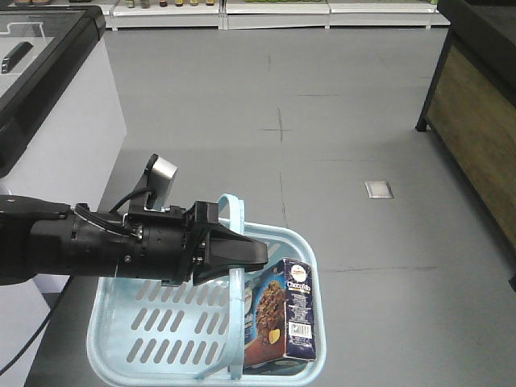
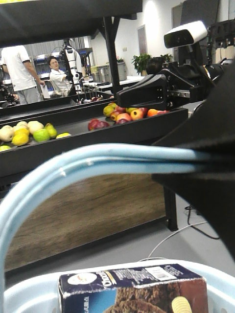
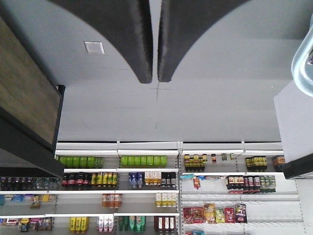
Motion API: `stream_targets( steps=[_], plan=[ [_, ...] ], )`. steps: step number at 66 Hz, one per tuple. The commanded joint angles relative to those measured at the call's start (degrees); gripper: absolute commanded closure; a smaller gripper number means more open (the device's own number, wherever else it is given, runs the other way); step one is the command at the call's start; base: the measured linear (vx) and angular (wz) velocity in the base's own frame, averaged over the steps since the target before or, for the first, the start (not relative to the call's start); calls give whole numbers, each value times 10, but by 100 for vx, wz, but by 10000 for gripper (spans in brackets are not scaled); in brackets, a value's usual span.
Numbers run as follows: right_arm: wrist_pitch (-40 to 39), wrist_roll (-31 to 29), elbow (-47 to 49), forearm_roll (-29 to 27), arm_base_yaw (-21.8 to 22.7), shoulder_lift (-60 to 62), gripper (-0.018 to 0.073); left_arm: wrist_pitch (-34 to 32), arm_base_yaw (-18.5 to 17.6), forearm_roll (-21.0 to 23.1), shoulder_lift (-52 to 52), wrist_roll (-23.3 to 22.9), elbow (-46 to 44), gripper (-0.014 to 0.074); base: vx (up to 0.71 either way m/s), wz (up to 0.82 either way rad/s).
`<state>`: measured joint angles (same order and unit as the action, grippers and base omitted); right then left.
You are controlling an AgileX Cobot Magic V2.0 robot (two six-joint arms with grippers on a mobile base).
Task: Left arm holds basket, right arm returns cookies
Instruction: 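Hold the basket in the left gripper while driving toward the drink shelves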
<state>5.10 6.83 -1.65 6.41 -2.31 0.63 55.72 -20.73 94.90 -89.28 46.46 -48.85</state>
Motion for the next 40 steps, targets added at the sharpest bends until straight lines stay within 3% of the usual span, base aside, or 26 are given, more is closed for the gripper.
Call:
stream_targets(
  steps=[1, 40],
  plan=[
    [-42, -4, -10, 3, 4, 7, 565, 35, -3, 69, 27, 3, -15, 599, 40, 4],
    [-42, -4, -10, 3, 4, 7, 565, 35, -3, 69, 27, 3, -15, 599, 42, 1]
  ],
)
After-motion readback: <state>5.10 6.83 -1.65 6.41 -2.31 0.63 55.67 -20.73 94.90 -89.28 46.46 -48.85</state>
